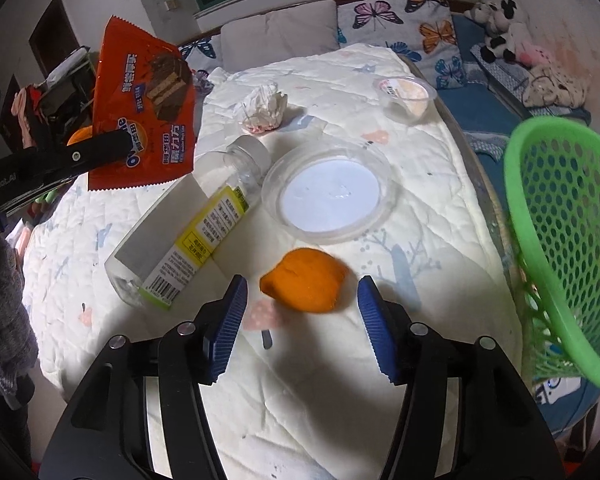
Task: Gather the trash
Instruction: 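Grasp the orange peel with the right tool while the left tool holds the wrapper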
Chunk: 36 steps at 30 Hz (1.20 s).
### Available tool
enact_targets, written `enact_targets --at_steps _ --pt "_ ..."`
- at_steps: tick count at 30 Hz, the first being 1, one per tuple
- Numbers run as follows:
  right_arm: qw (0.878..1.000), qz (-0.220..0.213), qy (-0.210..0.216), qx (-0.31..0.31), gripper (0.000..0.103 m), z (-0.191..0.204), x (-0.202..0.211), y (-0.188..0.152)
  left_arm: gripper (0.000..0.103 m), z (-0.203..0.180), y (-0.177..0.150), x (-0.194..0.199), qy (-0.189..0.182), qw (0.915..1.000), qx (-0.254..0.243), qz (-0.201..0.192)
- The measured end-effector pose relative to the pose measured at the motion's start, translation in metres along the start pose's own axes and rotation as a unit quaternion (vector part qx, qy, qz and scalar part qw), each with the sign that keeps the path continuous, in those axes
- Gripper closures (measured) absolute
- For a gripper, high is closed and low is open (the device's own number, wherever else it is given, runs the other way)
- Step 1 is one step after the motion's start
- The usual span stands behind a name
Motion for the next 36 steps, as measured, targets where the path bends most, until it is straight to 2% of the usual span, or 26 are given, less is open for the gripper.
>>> enact_targets --at_steps 4,10,30,36 --pt "1.000 0.004 -0.006 0.009 0.045 0.002 -0.007 0.004 0.091 0.000 0.000 0.000 0.000 1.0000 0.000 0.000" --pt "1.000 0.006 -0.022 0.020 0.054 0.002 -0.011 0.004 0.091 -0.001 -0.001 0.000 0.000 1.0000 0.001 0.001" --pt "1.000 0.010 -0.022 0.019 0.053 0.000 -0.015 0.004 0.091 -0.009 0.001 0.001 -0.003 1.0000 -0.008 0.001" --pt "1.000 0.007 -0.020 0.018 0.056 0.001 -0.014 0.002 0.091 -0.011 0.002 0.001 -0.004 0.9999 -0.010 0.002"
Point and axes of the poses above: each gripper's, at about its wrist camera, not at the fingertips, and x roughly against the way its jaws point, z to its left, y to its top, the point moved 6 cm from there along -x, roughly the way its jaws point, and after that the axes turned 7 degrees about z, right-handed, at the moved point
